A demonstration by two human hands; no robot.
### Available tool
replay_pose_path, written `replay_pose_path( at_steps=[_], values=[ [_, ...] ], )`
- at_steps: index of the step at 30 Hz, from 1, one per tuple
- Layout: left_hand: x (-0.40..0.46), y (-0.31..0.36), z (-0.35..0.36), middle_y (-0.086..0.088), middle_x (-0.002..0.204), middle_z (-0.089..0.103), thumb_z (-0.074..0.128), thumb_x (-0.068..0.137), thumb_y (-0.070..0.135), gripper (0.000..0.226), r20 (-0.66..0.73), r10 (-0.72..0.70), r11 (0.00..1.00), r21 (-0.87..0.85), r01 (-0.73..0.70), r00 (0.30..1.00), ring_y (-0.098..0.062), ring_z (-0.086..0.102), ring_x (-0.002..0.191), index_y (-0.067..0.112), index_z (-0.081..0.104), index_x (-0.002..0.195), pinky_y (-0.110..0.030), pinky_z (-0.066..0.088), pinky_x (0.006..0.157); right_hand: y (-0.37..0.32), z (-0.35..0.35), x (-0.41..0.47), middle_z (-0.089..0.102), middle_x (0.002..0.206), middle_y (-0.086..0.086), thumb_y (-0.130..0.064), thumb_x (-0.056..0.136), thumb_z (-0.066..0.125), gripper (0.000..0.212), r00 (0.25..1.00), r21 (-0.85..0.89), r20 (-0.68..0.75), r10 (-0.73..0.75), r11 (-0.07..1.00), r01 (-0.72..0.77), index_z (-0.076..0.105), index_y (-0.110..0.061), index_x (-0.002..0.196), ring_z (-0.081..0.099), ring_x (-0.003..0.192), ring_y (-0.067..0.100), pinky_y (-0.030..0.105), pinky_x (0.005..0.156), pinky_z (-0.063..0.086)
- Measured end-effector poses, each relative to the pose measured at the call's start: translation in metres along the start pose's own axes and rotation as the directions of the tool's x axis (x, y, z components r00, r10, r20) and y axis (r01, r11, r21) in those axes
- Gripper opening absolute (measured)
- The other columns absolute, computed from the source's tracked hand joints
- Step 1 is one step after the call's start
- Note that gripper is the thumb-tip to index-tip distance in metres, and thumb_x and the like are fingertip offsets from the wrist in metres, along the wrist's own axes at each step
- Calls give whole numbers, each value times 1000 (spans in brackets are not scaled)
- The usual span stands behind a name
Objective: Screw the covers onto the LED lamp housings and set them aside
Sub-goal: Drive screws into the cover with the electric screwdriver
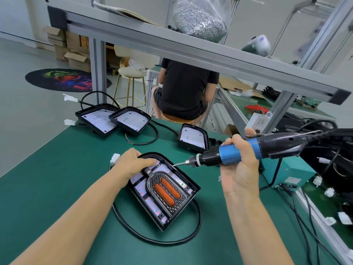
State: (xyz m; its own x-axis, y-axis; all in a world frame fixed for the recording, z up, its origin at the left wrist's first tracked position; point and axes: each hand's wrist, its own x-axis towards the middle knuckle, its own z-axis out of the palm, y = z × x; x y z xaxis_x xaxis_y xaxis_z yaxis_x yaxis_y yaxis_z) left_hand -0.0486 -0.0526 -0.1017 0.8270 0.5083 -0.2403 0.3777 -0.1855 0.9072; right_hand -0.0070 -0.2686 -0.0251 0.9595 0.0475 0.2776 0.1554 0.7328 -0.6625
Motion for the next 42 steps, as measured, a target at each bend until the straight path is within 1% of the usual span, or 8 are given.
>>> replay_pose_path(
  at_steps=[2,6,10,14,20,33,39,42],
  values=[
    [2,-2,0,-10,71,44,77,76,26,36,0,-16,998,-55,16,1000,-20,36,65,14,45,67,-32,29,63,3,3,-1,55,69,-6,9,87,52,35,1000,-15,13,7,1000,-7,54,-23,102,54,65,10,23,67,50],
    [2,-8,1,-17,87,61,77,74,12,21,54,-116,978,-171,123,992,-28,52,80,1,61,81,-41,46,79,8,7,-1,58,68,-7,9,87,53,34,999,-40,46,0,999,2,53,-22,101,55,66,11,23,69,50],
    [2,-5,4,-10,68,53,76,69,1,25,-12,-148,970,-197,143,989,-27,47,69,4,53,61,-33,40,67,14,11,0,58,69,-8,3,78,62,36,996,-60,81,26,998,-21,54,-21,103,55,68,11,24,72,49],
    [1,-1,7,-3,53,27,75,67,3,46,-49,-108,984,-150,100,993,-19,23,52,13,33,51,-27,20,54,21,13,-1,57,72,-5,-4,71,65,37,995,-115,91,36,993,-25,56,-23,101,56,68,12,24,67,51],
    [0,3,9,-6,61,28,74,67,8,32,-75,-59,995,-86,53,995,-18,20,52,8,42,67,-26,17,52,31,17,-2,55,75,-1,-4,70,65,35,996,-169,80,32,985,-18,59,-25,97,56,67,11,21,65,51],
    [3,0,11,-8,62,27,72,68,2,29,-73,-33,991,-128,24,997,-18,19,52,6,44,67,-28,18,54,38,21,-1,58,73,-6,3,77,63,36,988,-209,151,24,978,8,57,-24,100,57,71,9,26,73,48],
    [5,-4,14,-1,50,20,72,64,0,47,-128,-27,991,-137,9,991,-18,16,51,13,28,53,-28,15,54,40,31,1,56,70,-6,-2,73,65,36,980,-213,198,27,977,16,56,-20,103,55,69,10,22,67,49],
    [6,-8,15,-3,52,23,73,63,1,37,-135,-46,988,-153,25,990,-18,20,53,9,37,56,-30,18,56,43,32,2,55,74,-4,-4,72,66,34,979,-243,202,34,970,16,58,-23,99,53,74,13,25,71,46]
  ],
)
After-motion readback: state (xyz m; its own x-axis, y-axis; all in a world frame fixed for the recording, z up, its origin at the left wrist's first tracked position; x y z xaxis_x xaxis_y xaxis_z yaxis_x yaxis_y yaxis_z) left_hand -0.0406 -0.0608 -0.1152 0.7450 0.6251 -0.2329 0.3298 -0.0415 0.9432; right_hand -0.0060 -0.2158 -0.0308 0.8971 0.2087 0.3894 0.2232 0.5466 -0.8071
